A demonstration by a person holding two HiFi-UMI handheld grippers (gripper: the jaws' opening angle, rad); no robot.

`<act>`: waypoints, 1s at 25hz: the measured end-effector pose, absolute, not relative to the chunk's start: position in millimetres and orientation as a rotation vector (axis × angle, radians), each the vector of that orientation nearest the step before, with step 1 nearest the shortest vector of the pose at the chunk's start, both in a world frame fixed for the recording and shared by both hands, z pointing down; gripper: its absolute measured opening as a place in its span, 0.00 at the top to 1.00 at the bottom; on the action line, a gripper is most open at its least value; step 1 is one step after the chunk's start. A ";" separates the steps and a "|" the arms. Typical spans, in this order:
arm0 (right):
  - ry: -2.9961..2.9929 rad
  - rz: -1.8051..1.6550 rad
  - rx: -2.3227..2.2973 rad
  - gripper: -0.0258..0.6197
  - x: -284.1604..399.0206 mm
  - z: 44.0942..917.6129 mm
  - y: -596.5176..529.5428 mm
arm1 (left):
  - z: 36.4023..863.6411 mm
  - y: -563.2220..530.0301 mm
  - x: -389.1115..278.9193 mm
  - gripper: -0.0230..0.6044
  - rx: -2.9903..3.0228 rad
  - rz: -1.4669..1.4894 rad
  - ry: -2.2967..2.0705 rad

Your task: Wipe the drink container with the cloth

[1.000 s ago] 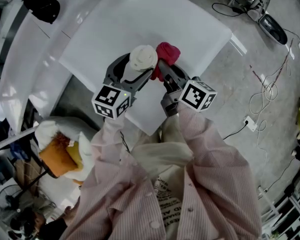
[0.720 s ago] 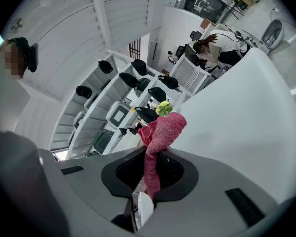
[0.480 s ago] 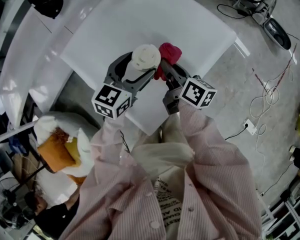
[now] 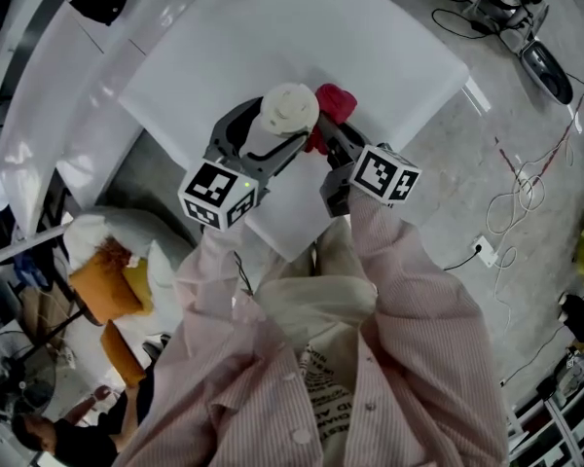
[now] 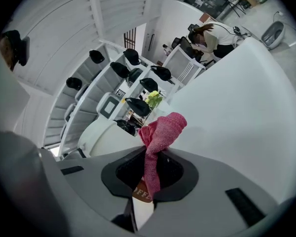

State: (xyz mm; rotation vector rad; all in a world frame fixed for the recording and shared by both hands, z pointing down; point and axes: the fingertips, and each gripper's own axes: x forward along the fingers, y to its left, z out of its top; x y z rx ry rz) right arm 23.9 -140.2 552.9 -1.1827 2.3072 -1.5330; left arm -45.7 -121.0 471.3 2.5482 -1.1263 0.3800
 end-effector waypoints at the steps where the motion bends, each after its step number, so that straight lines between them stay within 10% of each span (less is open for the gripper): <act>1: 2.303 -1.539 -1.183 0.90 23.9 555.0 -140.4 | 471.2 -120.8 -45.3 0.38 2.549 0.378 -1.125; 25: 2.335 -1.666 -1.228 0.90 17.5 584.4 -150.5 | 471.4 -119.8 -46.7 0.38 2.543 0.372 -1.121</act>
